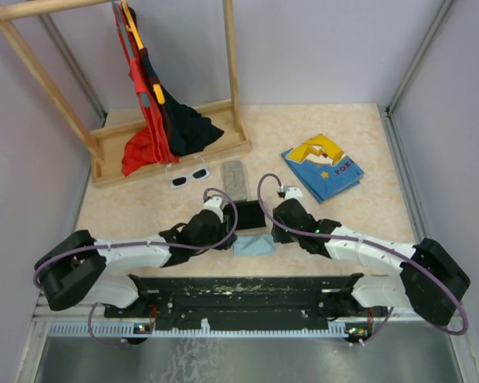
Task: Organize the sunglasses
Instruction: Fold the glasses cleaning cloth at the center of the board.
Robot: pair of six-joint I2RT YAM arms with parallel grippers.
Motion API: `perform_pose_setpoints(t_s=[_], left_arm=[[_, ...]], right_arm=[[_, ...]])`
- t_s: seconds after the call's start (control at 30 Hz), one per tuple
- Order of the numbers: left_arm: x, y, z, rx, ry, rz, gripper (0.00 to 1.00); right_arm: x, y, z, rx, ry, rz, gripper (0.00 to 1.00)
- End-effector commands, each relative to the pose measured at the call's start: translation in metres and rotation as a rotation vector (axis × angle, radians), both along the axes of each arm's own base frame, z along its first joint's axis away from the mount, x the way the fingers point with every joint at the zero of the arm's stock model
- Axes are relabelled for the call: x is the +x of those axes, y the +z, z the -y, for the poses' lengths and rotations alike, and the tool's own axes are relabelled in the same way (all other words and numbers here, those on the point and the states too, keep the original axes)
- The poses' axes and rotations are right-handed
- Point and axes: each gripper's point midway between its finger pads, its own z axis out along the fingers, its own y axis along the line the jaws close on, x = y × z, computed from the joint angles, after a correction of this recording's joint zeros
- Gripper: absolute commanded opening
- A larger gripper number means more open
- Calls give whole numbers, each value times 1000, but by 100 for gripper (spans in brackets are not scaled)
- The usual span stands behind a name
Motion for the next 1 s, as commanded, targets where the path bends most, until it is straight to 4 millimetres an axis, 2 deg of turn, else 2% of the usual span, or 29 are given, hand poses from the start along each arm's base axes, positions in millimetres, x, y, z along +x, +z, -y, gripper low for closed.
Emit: perform_pose_setpoints(t_s=[0.0,0.47,0.97], left_arm=[[4,0,7,-21,-23,15,39],[6,-20,9,73,-43,-33,49],[-15,-45,-3,274,-51,-59,47]], right_arm=[[8,15,-10,80,21,50,29],[5,15,-4,82,14,48,30],[3,15,0,83,8,46,30]])
